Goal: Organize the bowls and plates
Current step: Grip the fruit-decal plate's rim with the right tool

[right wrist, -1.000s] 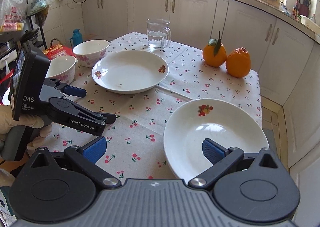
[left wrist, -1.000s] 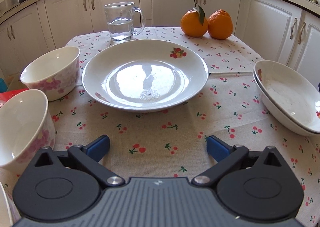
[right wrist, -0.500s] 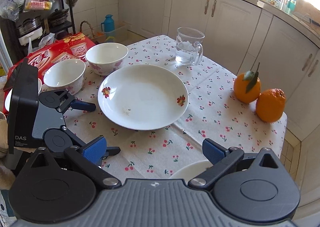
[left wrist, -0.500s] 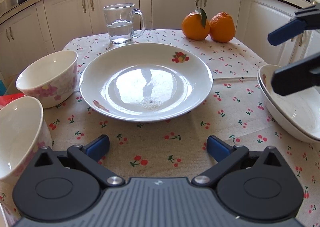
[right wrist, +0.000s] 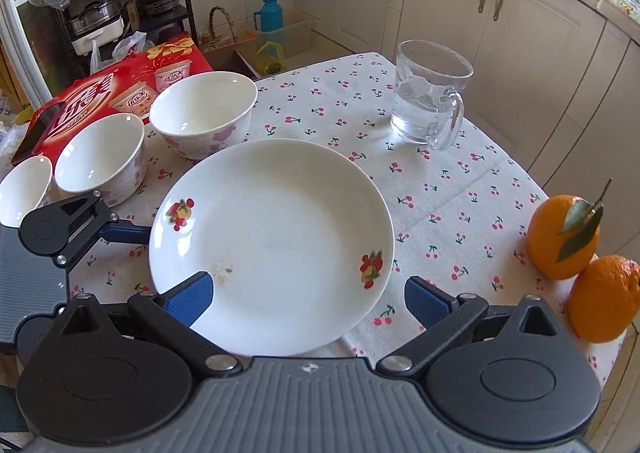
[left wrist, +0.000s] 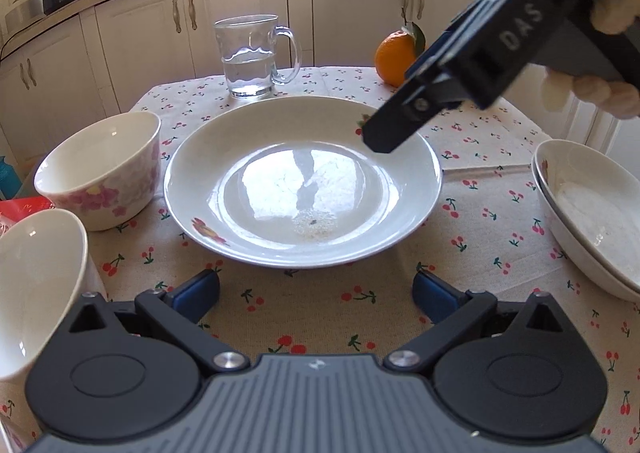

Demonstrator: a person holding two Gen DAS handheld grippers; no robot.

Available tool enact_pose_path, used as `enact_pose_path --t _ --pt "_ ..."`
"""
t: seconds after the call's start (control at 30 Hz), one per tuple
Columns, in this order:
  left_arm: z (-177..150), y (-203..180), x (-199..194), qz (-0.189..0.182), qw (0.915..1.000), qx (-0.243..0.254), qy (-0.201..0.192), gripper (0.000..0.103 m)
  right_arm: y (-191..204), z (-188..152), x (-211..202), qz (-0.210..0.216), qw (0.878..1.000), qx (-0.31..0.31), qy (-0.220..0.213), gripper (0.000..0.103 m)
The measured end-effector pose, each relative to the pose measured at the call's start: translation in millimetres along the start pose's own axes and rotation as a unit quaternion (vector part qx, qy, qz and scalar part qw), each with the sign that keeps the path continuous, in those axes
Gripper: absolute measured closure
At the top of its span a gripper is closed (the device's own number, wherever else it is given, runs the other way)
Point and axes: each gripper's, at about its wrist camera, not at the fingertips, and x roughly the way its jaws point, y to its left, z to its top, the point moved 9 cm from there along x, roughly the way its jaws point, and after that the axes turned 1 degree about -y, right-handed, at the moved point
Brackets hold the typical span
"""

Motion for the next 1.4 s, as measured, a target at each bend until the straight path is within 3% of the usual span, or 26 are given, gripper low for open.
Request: enact_pose_path --t 0.3,0.43,0.77,1.1,1.4 --pt "4.1 4.1 3.4 0.001 0.9999 -0.01 -0.002 0.002 -27.1 31.6 48.7 0.036 0.999 -0.011 0.025 0.001" --pt "6.6 6.6 3.8 0.005 0.9999 -0.012 -0.005 0.013 -35.0 39.7 69.2 0.051 0.998 -0.014 0.039 0.004" --pt "9.7 9.7 5.9 0.007 0.9998 -0.018 -0.009 0.022 -33.3 42.9 88.6 0.107 0.993 -0.01 0.05 0.03" --pt "10.4 9.2 4.9 0.003 0.9999 -0.014 -0.005 0.025 -32.0 46.8 86.5 0.132 0.99 -0.005 0.044 0.031" --pt "7.4 5.1 -2.4 -0.003 0.9998 0.017 -0.004 0.026 -29.8 38.8 74.2 0.13 0.991 0.004 0.042 0.03"
